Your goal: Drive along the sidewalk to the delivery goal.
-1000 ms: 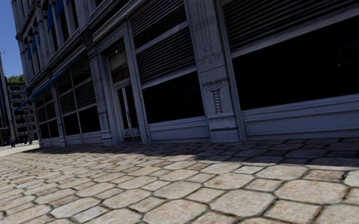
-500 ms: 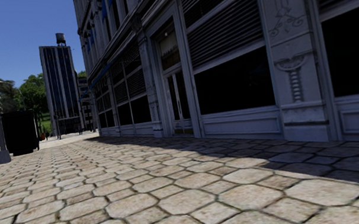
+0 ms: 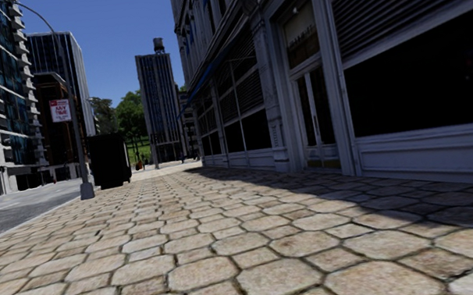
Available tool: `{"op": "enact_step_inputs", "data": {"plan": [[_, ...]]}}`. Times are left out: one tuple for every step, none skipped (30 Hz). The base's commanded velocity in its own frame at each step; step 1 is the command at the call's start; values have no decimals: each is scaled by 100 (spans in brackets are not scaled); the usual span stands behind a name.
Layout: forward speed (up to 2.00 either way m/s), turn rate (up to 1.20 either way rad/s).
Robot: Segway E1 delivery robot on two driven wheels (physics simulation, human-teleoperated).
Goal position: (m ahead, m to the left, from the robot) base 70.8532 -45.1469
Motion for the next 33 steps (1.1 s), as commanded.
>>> {"op": "enact_step_inputs", "data": {"plan": [[200,58],[200,58],[200,58],[200,58],[200,58],[200,58],[200,58],[200,58],[200,58],[200,58],[200,58],[200,58],[200,58],[200,58],[200,58],[200,45],[200,45],[200,0],[200,0],[200,0],[200,0],[200,0],[200,0],[200,0],[200,0],[200,0],[200,0],[200,0],[200,0],[200,0],[200,0],[200,0],[200,0]]}}
